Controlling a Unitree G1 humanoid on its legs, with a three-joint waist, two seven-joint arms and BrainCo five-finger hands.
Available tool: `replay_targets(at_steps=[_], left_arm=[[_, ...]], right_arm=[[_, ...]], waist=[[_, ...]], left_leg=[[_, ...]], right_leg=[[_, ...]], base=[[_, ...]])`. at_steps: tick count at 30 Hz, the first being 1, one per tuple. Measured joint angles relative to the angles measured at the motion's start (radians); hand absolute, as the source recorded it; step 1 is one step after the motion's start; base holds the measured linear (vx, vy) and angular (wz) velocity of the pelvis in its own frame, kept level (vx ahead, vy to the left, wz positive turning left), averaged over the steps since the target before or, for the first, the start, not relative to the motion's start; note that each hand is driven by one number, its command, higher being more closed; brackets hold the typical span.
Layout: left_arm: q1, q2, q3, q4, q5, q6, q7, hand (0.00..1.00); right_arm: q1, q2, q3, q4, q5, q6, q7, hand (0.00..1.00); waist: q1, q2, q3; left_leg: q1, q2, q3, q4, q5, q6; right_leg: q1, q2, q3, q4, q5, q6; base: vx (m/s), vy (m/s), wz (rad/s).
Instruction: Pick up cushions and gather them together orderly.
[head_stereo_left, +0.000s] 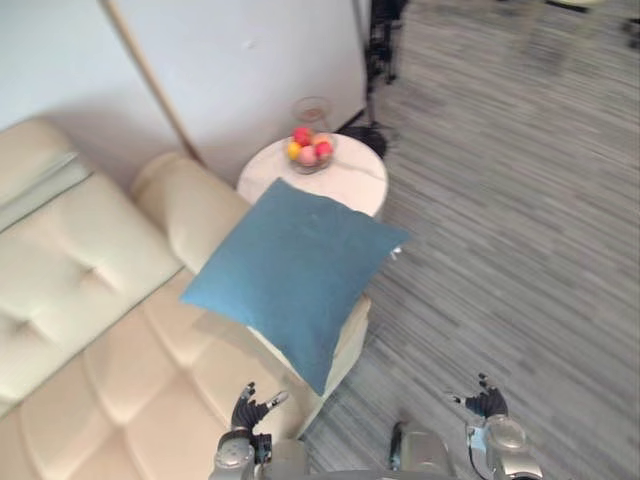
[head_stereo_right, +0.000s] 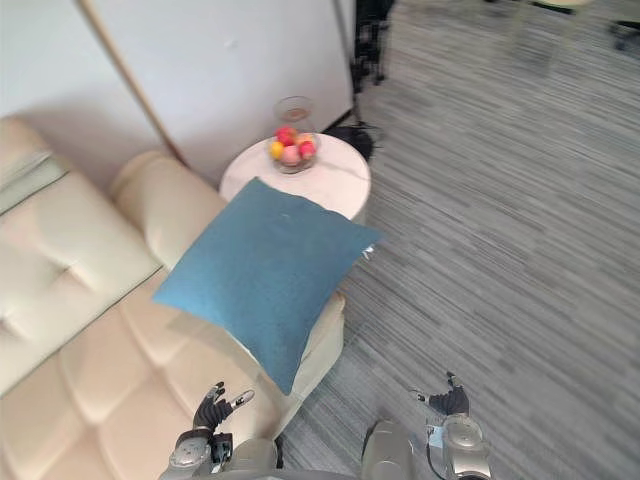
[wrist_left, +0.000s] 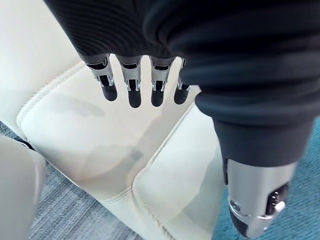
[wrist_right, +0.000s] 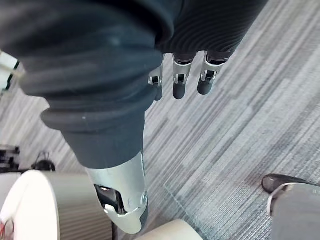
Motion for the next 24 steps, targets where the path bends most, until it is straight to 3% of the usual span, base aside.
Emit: replay_targets(at_steps=[1,3,4,6,7,12,16,17,18,20,21,23,24], left_arm=[[-0.001,0.001,-0.01,0.0,-0.001,0.0,0.0,0.0],[-0.002,0.011,-0.043,-0.002,-0.01,0.001,-0.004,0.0],[-0.003,0.016,-0.046,-0.003,-0.012,0.001,-0.006,0.0],[0.0,0.042,-0.051,-0.007,-0.013,0.002,-0.011,0.0],[0.006,0.053,-0.051,-0.006,-0.014,0.004,-0.011,0.0],[0.03,0.067,-0.046,0.014,-0.014,0.005,-0.011,0.0],[0.04,0.068,-0.041,0.05,-0.014,0.005,-0.012,0.0],[0.039,0.075,-0.041,0.051,-0.014,0.005,-0.011,0.0],[0.038,0.076,-0.04,0.048,-0.015,0.005,-0.01,0.0],[0.028,0.091,-0.035,0.047,-0.016,0.005,-0.007,0.0],[0.018,0.104,-0.035,0.045,-0.017,0.005,-0.001,0.0],[0.007,0.115,-0.03,0.034,-0.018,0.004,0.01,0.0],[0.008,0.107,-0.029,0.027,-0.02,0.005,0.011,0.0]], right_arm=[[0.0,0.004,0.0,-0.002,0.003,-0.002,0.0,0.0],[0.002,0.001,-0.022,-0.024,0.014,-0.005,0.0,0.0],[0.001,0.006,-0.025,-0.028,0.017,-0.005,-0.001,0.0],[-0.001,0.027,-0.024,-0.036,0.033,-0.008,0.0,0.0],[-0.001,0.036,-0.022,-0.036,0.033,-0.007,0.0,0.0],[0.01,0.041,-0.023,-0.011,0.032,-0.002,0.0,0.0],[0.021,0.043,-0.043,0.0,0.032,0.001,-0.002,0.0],[0.04,0.044,-0.045,0.0,0.032,0.002,-0.003,0.0],[0.057,0.046,-0.046,0.001,0.034,0.003,-0.002,0.0],[0.059,0.045,-0.067,-0.004,0.035,0.003,-0.003,0.0],[0.075,0.044,-0.093,-0.023,0.04,0.002,-0.013,0.0],[0.092,0.033,-0.132,-0.033,0.041,0.003,-0.025,0.0],[0.094,0.024,-0.149,-0.037,0.041,0.005,-0.026,0.0]], waist=[[-0.003,-0.004,0.0],[-0.006,-0.013,-0.007],[-0.006,-0.014,-0.013],[0.011,-0.046,-0.023],[0.022,-0.051,-0.025],[0.01,-0.048,-0.027],[-0.03,-0.064,-0.027],[-0.042,-0.064,-0.028],[-0.05,-0.06,-0.029],[-0.064,-0.065,-0.031],[-0.071,-0.076,-0.036],[-0.071,-0.113,-0.043],[-0.07,-0.1,-0.046]], left_leg=[[-0.003,0.034,0.158,0.0,0.011,0.019],[-0.004,0.054,0.374,-0.014,0.038,0.03],[-0.008,0.05,0.388,-0.021,0.051,0.032],[-0.014,0.037,0.439,-0.052,0.091,0.05],[-0.012,0.025,0.443,-0.072,0.102,0.055],[0.033,-0.033,0.421,-0.147,0.125,0.069],[0.076,-0.082,0.369,-0.222,0.113,0.077],[0.086,-0.088,0.34,-0.215,0.109,0.081],[0.076,-0.085,0.309,-0.204,0.107,0.084],[0.054,-0.081,0.26,-0.187,0.107,0.083],[0.029,-0.086,0.233,-0.163,0.101,0.069],[-0.007,-0.096,0.191,-0.104,0.086,0.045],[-0.017,-0.086,0.178,-0.093,0.083,0.037]], right_leg=[[0.05,0.001,-0.059,-0.045,0.005,-0.008],[0.09,-0.006,-0.109,-0.073,0.007,-0.008],[0.092,-0.011,-0.109,-0.08,0.011,-0.002],[0.097,-0.02,-0.115,-0.121,0.027,0.012],[0.109,-0.017,-0.118,-0.155,0.046,0.021],[0.141,-0.049,-0.132,-0.154,0.063,0.034],[0.011,-0.136,-0.003,0.198,0.06,0.061],[-0.036,-0.133,0.083,0.277,0.051,0.063],[-0.05,-0.101,0.172,0.252,-0.017,0.068],[-0.066,-0.057,0.262,0.171,-0.049,0.076],[-0.058,-0.034,0.321,0.08,-0.039,0.082],[-0.041,-0.047,0.343,0.004,-0.015,0.099],[-0.034,-0.04,0.325,0.003,-0.016,0.093]], base=[[0.09,-0.176,1.61],[0.07,-0.065,1.39],[0.07,0.021,1.06],[0.05,0.048,0.45],[0.04,0.044,0.27],[0.0,0.077,0.19],[-0.1,0.044,0.41],[0.01,-0.022,0.66],[0.02,-0.048,0.64],[0.02,-0.105,0.76],[0.01,-0.113,0.92],[0.07,-0.197,0.8],[0.1,-0.222,0.5]])
